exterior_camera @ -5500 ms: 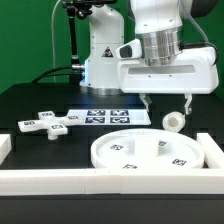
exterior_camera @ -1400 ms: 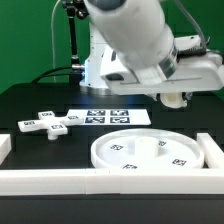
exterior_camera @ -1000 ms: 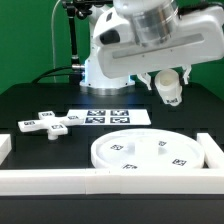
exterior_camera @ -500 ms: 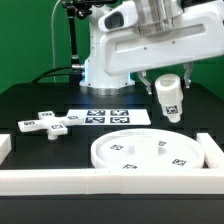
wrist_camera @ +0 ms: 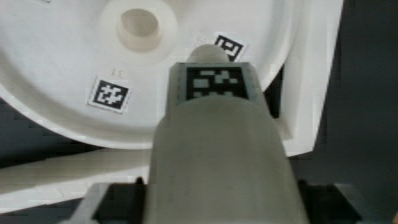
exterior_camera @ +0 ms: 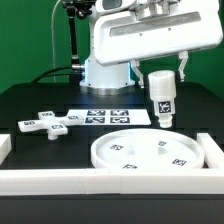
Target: Assemble round table
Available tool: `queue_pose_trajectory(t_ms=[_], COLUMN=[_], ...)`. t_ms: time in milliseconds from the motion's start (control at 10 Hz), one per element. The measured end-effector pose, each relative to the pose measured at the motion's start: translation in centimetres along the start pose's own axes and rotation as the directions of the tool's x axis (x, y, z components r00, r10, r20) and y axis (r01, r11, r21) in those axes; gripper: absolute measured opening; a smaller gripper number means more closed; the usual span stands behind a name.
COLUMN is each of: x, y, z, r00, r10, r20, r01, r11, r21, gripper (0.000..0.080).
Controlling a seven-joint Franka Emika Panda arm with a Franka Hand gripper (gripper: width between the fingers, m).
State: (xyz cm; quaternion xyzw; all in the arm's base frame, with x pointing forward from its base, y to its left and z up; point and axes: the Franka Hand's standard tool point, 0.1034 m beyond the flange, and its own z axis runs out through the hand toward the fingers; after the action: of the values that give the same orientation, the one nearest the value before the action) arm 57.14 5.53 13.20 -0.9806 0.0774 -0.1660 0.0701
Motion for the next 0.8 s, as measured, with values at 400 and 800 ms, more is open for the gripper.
queue_pose_trajectory(t_ms=[400,800], x=[0.5,0.4], y=[2.6,2.8], z=[-0.1,0.0], r00=[0.989,0.986], r10=[-0.151,-0.166], r20=[0.001,0.004], r01=[0.151,0.166], r11=[0.988,0.986], r21=[-0.024,-0.026], gripper=[0.0409,0.0409])
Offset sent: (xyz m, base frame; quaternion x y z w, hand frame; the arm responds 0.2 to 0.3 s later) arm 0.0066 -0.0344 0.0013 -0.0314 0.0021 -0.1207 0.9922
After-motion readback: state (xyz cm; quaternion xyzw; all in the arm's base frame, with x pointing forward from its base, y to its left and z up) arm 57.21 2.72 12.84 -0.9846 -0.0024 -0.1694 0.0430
